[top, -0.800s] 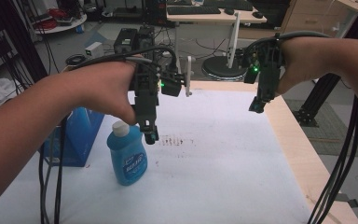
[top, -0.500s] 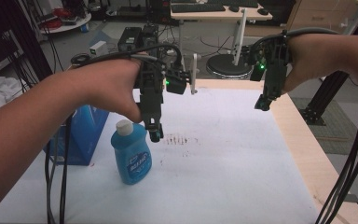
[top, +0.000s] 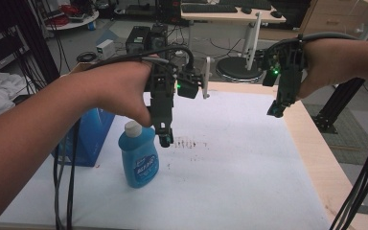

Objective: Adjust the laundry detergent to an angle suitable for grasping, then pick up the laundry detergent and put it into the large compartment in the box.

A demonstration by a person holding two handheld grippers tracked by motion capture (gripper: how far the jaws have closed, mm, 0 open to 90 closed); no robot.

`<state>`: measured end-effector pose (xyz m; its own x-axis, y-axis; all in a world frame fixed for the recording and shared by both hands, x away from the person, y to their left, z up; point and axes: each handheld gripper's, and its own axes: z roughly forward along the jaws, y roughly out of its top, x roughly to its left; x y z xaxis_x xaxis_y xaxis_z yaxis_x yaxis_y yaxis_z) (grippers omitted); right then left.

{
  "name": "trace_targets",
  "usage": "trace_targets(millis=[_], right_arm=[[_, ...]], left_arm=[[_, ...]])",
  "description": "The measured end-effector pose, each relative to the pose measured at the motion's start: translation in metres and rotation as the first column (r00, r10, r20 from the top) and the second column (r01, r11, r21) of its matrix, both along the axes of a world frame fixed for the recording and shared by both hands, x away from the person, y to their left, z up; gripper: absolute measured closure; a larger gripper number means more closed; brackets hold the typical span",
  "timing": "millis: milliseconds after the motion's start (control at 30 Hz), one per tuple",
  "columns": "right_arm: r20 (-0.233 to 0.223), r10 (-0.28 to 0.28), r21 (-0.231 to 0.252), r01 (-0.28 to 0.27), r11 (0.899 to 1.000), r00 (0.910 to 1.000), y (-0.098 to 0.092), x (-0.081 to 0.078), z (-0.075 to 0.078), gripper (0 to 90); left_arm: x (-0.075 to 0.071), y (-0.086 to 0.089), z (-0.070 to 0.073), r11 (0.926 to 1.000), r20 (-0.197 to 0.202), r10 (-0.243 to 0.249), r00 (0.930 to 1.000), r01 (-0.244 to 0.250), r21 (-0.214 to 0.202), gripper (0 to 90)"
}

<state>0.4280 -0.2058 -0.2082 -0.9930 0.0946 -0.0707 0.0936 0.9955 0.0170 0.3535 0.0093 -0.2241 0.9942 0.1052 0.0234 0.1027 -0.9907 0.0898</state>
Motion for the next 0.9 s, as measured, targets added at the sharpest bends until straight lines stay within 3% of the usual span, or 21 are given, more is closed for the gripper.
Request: trace_targets(millis=[433, 733, 800, 900], right_arm=[[0.016, -0.007, 0.012, 0.006, 1.000, 0.9999, -0.002, 0.001, 0.010, 1.4], [0.014, 0.001, -0.001, -0.001, 1.000, 0.9999, -0.002, 0.001, 0.008, 1.4], [0.014, 0.002, 0.005, -0.002, 1.000, 0.9999, -0.002, 0.002, 0.008, 1.4], [0.012, 0.001, 0.010, -0.001, 1.000, 0.9999, -0.002, 0.002, 0.008, 1.4]], left_arm=[[0.002, 0.001, -0.001, 0.9999, -0.004, 0.013, 0.9999, -0.013, -0.004, 2.7], [0.002, -0.003, 0.002, 0.9999, 0.011, 0.010, 0.9999, -0.010, 0.003, 2.7], [0.000, -0.003, 0.004, 0.9997, 0.016, 0.024, 0.9996, -0.024, -0.003, 2.7], [-0.001, -0.001, 0.010, 0.9961, 0.022, 0.085, 0.9961, -0.085, -0.025, 2.7]])
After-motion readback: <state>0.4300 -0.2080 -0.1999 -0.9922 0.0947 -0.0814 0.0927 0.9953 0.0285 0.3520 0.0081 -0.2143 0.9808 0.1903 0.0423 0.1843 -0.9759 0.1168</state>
